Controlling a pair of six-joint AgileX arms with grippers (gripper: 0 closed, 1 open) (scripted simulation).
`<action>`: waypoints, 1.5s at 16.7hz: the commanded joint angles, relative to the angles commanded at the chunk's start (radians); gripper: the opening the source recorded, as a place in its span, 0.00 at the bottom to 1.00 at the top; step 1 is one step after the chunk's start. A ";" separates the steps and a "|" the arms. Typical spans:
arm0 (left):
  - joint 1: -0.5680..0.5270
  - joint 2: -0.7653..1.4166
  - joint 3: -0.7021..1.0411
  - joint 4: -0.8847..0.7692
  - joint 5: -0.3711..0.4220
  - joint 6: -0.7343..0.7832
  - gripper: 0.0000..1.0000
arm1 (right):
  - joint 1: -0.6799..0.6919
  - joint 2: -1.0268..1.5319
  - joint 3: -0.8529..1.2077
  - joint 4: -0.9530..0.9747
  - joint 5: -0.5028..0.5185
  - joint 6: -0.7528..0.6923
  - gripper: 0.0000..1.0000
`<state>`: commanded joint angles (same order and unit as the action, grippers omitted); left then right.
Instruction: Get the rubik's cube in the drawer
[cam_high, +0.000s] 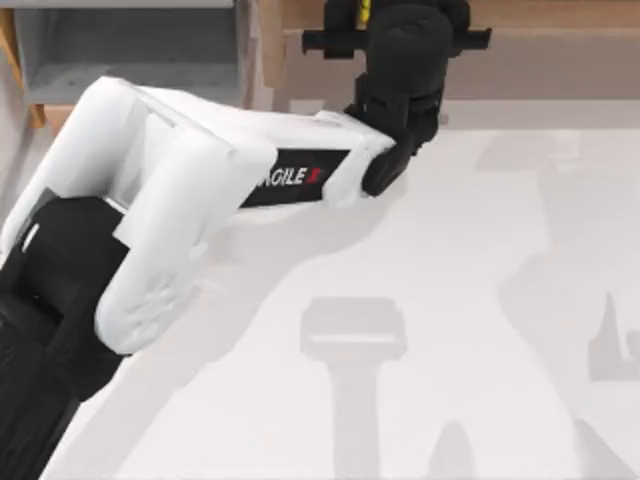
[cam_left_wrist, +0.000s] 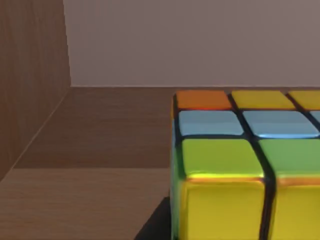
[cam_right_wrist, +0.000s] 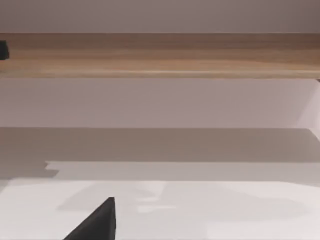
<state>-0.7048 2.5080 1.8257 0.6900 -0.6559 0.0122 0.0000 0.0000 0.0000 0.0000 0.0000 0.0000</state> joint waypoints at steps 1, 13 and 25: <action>0.000 0.000 0.000 0.000 0.000 0.000 0.25 | 0.000 0.000 0.000 0.000 0.000 0.000 1.00; -0.004 -0.002 0.000 0.000 0.000 0.002 0.00 | 0.000 0.000 0.000 0.000 0.000 0.000 1.00; -0.041 -0.103 -0.096 -0.003 -0.025 -0.004 0.00 | 0.000 0.000 0.000 0.000 0.000 0.000 1.00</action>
<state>-0.7458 2.4054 1.7296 0.6871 -0.6811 0.0079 0.0000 0.0000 0.0000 0.0000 0.0000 0.0000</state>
